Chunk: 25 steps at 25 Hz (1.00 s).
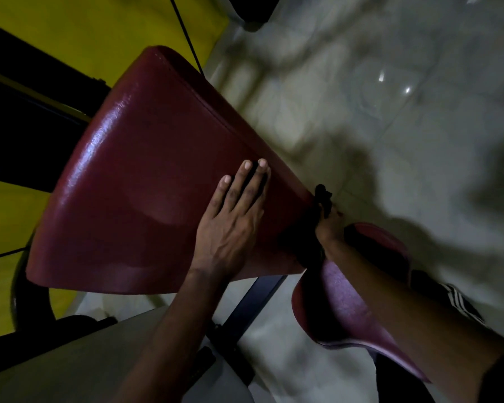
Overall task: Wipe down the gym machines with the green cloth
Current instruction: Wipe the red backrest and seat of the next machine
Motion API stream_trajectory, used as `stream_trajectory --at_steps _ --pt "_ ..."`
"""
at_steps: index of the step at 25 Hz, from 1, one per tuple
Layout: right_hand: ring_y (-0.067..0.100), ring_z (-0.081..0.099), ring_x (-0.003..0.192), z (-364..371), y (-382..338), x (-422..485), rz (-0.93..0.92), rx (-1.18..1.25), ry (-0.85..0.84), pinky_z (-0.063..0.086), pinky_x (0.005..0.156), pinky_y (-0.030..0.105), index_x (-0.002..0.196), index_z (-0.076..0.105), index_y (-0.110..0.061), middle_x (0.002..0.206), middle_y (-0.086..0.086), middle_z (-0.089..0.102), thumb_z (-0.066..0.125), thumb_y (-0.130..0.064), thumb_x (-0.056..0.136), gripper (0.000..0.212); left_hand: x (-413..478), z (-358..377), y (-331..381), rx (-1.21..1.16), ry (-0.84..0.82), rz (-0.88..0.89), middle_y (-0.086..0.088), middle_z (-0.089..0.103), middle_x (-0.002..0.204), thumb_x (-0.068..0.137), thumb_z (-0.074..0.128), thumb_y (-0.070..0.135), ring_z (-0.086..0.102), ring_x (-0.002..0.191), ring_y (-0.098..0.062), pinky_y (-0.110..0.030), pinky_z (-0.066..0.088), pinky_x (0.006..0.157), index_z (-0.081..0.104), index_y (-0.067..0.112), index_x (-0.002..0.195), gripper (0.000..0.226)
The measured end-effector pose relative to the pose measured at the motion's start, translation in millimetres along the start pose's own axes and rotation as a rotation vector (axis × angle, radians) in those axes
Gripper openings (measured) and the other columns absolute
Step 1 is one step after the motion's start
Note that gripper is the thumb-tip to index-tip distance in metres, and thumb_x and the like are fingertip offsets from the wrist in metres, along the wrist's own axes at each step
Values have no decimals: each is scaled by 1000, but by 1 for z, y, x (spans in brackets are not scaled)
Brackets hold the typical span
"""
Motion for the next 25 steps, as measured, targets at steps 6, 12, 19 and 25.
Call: stream_trajectory --at_steps 6,12,19,25 --pt "32 56 120 -1 -6 -3 77 137 54 46 103 39 141 52 -12 134 15 56 41 -26 106 40 1 3 2 20 18 -8 2 20 164 103 50 29 12 151 -16 -35 5 124 27 15 156 60" --pt "31 62 115 -1 -30 -48 0 177 85 51 100 45 135 55 -11 128 16 62 48 -42 102 46 4 -7 -5 -126 7 0 -4 25 163 96 58 13 19 150 -17 -33 3 124 32 9 154 63" --pt "29 44 135 -1 -134 -184 -436 -17 149 33 110 30 154 36 -13 153 18 37 50 -44 102 62 -44 -66 -113 -223 119 -536 -13 22 163 98 54 36 13 151 -25 -34 0 122 26 6 155 70" --pt "29 42 135 -8 -188 -206 -802 -22 274 42 108 45 141 53 -6 149 16 41 55 -35 102 49 -71 -59 -131 -234 186 -610 -12 20 163 100 53 49 13 152 -24 -39 7 124 22 7 156 77"
Point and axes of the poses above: each hand's wrist, its own x-axis towards the middle knuckle, its own z-axis out of the palm, y = z × x, the point moved 6 cm from there along x, towards the middle knuckle
